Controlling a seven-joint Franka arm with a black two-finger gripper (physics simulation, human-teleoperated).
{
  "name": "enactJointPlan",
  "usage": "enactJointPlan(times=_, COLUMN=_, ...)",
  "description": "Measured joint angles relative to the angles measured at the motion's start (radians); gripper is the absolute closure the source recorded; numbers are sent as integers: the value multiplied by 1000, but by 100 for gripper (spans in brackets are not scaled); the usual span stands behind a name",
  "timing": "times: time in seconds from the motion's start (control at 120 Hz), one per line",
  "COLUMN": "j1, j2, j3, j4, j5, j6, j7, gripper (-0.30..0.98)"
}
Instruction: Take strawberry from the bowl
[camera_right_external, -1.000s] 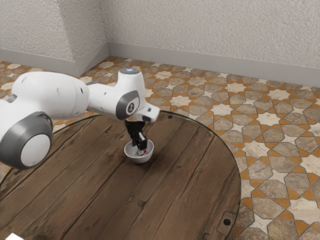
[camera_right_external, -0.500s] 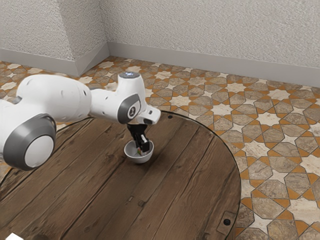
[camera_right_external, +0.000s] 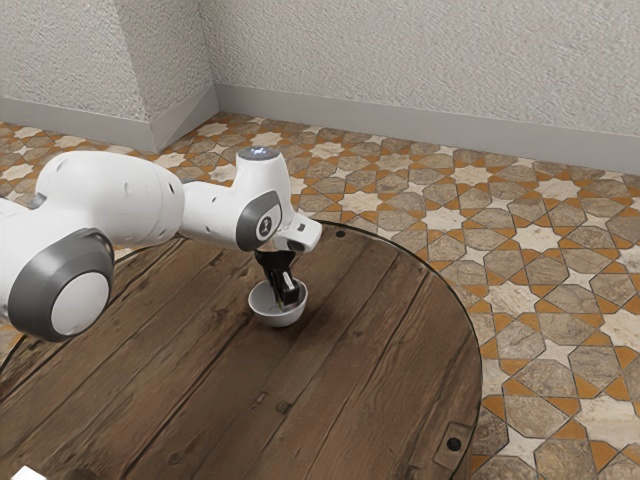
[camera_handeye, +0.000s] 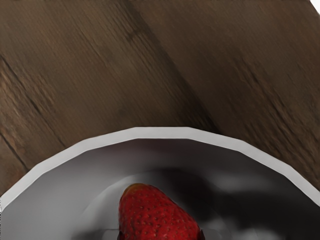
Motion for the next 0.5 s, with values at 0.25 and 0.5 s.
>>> enactJointPlan(times=0.25, j1=0, j2=0, j3=0, j4=0, j5=8, j6=6, j7=-5, gripper=63)
enactJointPlan(times=0.5, j1=-2, j2=-35, j3=0, j4=-14, j5=13, j6=3, j7=-14, gripper=68)
